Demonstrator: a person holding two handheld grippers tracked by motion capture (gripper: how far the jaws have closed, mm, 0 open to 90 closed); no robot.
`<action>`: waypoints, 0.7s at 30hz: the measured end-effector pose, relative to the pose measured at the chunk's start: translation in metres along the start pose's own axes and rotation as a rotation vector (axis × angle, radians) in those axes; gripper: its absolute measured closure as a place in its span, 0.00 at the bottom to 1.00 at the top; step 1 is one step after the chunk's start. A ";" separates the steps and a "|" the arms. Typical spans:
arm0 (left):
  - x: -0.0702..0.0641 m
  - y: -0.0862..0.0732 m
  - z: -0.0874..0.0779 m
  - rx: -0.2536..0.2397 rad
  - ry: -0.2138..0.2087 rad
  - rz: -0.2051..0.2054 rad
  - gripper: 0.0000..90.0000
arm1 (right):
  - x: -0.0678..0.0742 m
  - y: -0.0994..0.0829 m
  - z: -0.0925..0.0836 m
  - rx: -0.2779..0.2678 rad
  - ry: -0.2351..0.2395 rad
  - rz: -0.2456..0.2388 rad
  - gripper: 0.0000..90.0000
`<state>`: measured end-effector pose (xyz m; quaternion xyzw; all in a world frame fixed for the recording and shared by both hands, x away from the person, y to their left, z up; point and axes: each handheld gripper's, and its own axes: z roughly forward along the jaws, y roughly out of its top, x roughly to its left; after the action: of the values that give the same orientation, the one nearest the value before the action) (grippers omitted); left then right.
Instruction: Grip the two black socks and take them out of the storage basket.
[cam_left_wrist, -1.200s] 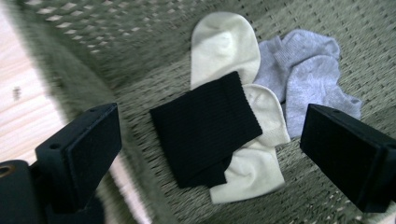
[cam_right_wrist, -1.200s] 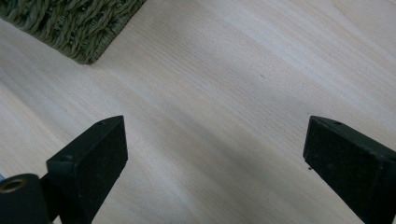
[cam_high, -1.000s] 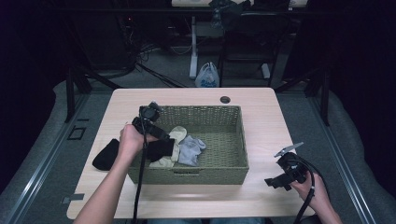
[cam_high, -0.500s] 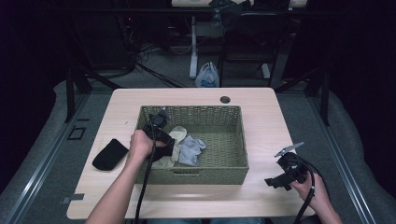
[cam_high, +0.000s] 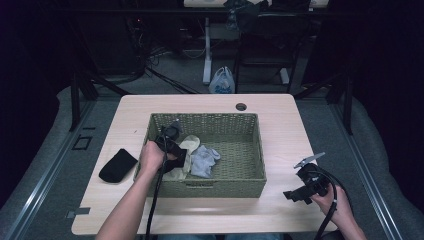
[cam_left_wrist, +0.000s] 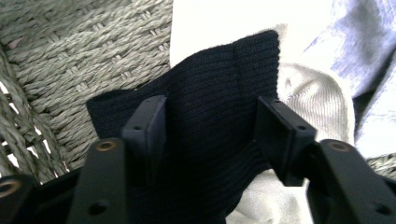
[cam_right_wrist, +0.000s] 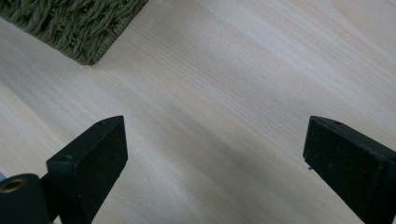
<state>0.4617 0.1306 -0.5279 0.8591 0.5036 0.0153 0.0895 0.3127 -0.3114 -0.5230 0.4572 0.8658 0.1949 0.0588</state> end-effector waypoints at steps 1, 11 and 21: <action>0.000 0.000 -0.001 0.000 0.004 0.005 0.59 | 0.000 0.000 0.000 0.001 -0.001 0.000 0.07; 0.001 -0.005 -0.014 -0.024 0.035 0.049 0.90 | 0.000 0.000 0.000 -0.012 0.009 0.006 0.07; 0.009 -0.016 -0.050 -0.117 -0.009 0.061 0.90 | 0.000 0.000 0.000 -0.003 -0.001 0.003 0.07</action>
<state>0.4467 0.1528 -0.4814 0.8674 0.4751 0.0435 0.1413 0.3126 -0.3113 -0.5229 0.4584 0.8648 0.1958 0.0595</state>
